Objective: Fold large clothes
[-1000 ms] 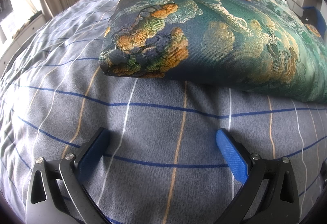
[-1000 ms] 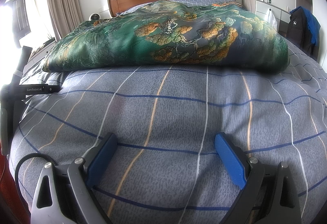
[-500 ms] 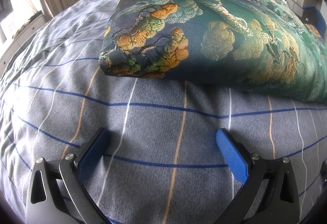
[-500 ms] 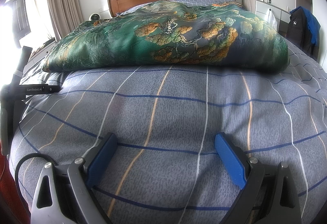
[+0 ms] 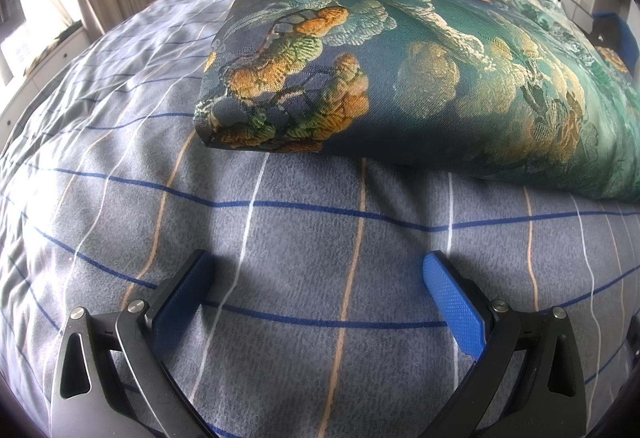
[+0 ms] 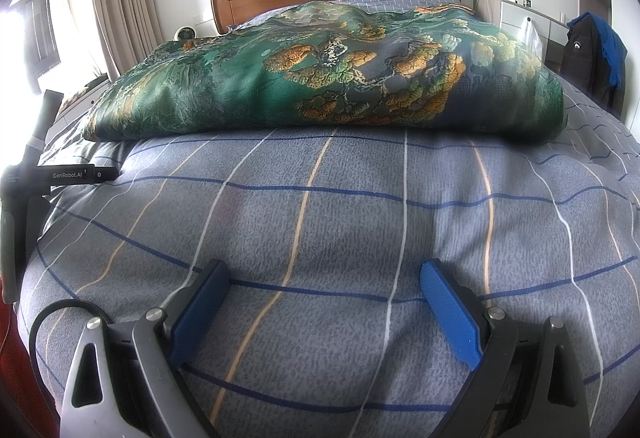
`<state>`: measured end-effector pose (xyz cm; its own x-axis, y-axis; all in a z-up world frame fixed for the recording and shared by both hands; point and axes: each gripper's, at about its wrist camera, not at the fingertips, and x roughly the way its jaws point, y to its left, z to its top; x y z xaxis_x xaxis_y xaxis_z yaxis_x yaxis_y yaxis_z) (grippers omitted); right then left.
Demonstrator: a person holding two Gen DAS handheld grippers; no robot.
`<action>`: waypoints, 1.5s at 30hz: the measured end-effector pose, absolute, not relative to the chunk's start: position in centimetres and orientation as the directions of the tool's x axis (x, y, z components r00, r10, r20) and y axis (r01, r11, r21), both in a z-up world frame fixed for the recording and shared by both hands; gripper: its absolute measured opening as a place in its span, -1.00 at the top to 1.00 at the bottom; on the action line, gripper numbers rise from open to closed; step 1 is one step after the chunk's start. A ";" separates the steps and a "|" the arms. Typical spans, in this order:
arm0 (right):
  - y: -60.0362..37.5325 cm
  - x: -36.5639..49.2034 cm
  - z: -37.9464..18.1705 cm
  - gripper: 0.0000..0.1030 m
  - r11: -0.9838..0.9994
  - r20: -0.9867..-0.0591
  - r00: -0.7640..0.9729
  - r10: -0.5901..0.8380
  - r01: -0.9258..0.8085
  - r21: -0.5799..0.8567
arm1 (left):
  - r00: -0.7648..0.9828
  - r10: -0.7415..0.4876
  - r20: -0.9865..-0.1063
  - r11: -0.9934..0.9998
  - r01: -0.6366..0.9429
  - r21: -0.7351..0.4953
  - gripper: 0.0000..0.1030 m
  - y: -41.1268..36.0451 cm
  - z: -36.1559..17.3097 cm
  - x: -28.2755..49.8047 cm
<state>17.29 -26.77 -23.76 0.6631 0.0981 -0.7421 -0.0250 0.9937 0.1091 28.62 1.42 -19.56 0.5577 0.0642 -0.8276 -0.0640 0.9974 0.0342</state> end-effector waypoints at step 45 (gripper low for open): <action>-26.7 17.4 -23.7 -0.86 0.993 -0.740 0.665 0.101 -0.027 0.111 | 0.558 0.064 -0.827 0.997 -0.064 0.034 -0.99 1.4 -19.5 28.7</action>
